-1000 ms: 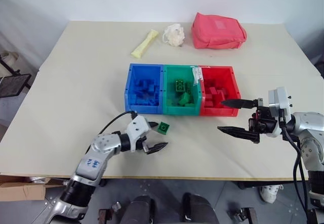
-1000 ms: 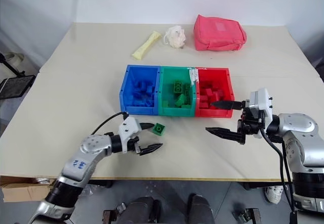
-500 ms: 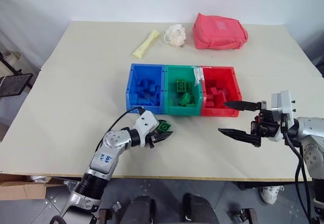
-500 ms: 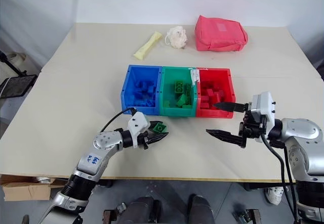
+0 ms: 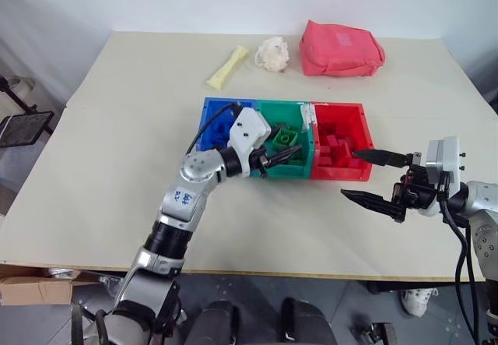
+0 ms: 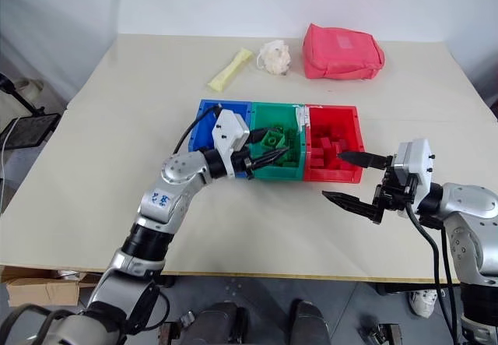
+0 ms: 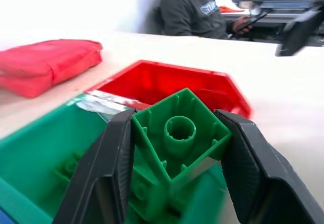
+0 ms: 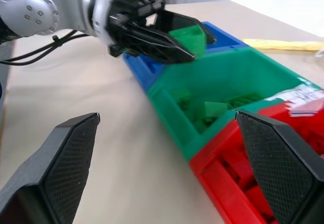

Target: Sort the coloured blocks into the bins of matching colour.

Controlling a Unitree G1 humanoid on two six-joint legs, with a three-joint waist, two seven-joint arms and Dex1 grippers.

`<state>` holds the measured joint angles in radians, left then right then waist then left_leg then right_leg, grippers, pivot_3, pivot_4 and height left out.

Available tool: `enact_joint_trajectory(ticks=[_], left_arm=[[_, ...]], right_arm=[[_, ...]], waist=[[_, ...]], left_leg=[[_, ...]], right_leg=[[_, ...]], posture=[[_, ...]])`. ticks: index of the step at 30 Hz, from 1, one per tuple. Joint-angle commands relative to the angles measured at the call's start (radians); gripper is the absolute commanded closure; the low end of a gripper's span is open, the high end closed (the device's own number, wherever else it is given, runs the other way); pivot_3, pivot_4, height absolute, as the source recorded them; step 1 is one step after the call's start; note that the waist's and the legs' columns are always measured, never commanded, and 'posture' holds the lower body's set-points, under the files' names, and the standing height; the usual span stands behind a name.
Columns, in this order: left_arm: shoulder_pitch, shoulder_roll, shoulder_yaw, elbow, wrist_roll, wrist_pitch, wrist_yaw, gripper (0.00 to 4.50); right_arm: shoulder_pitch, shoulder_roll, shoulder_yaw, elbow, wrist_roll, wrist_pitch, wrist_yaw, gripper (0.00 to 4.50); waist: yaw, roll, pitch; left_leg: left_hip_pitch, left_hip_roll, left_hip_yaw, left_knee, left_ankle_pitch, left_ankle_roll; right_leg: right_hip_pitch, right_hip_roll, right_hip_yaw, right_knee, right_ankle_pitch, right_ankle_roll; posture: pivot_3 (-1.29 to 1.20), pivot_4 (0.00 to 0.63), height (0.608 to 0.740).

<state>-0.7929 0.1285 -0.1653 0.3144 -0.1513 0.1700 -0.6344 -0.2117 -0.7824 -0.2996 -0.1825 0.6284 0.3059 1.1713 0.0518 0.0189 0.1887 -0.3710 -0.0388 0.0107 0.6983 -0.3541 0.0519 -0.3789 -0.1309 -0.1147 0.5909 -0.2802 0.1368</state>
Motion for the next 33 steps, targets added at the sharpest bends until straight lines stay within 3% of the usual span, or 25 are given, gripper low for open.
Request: enact_joint_trajectory(ticks=[1,7,11,19,23,33], left_arm=[[-0.077,-0.015,0.001,0.121,0.024,-0.085,-0.016,1.66],[-0.11,-0.019,0.019,0.145,-0.016,-0.076,-0.095,0.02],[-0.046,0.028,0.082,0.001,-0.119,0.021,-0.157,0.02],[0.207,0.323,0.086,-0.331,-0.213,0.165,-0.403,0.02],[0.317,0.506,0.184,-0.302,-0.232,0.132,-0.504,0.02],[0.461,0.627,0.324,-0.196,-0.235,-0.047,-0.578,0.02]], right_arm=[[0.0,-0.001,-0.038,-0.039,0.025,-0.015,-0.017,0.0],[0.018,-0.007,-0.059,-0.053,0.026,-0.016,-0.03,0.0],[0.028,-0.011,-0.067,-0.055,0.027,-0.018,-0.032,0.0],[0.029,-0.064,-0.078,0.038,-0.007,-0.059,0.04,0.0],[0.062,-0.147,-0.054,0.148,-0.083,-0.123,0.142,0.0],[-0.013,-0.211,0.02,0.401,-0.198,-0.274,0.264,0.0]], waist=[[0.0,0.0,0.0],[0.001,-0.001,0.0],[-0.002,-0.001,0.0],[-0.025,0.0,0.0],[-0.025,0.0,0.0],[-0.027,0.0,0.0]], left_leg=[[0.0,0.0,0.0,0.0,0.0,0.0],[0.0,0.0,0.0,0.0,0.0,0.001],[0.0,0.0,0.0,0.0,0.0,0.001],[0.001,0.001,0.0,0.0,0.0,0.0],[0.001,0.0,-0.003,0.0,0.0,0.0],[0.001,0.001,-0.003,-0.001,0.0,0.0]], right_leg=[[0.0,0.0,0.0,0.0,0.0,0.0],[0.0,-0.001,-0.001,0.0,0.001,0.001],[0.0,-0.001,-0.001,0.0,0.001,0.001],[0.0,-0.001,0.004,0.001,0.001,0.001],[0.001,-0.002,0.008,0.0,0.0,0.001],[0.001,-0.003,0.007,-0.001,0.0,0.0]], posture=[[0.0,0.15,0.74],[0.0,0.15,0.74],[0.0,0.15,0.74],[0.0,0.15,0.74],[0.0,0.15,0.74],[0.0,0.15,0.74]])
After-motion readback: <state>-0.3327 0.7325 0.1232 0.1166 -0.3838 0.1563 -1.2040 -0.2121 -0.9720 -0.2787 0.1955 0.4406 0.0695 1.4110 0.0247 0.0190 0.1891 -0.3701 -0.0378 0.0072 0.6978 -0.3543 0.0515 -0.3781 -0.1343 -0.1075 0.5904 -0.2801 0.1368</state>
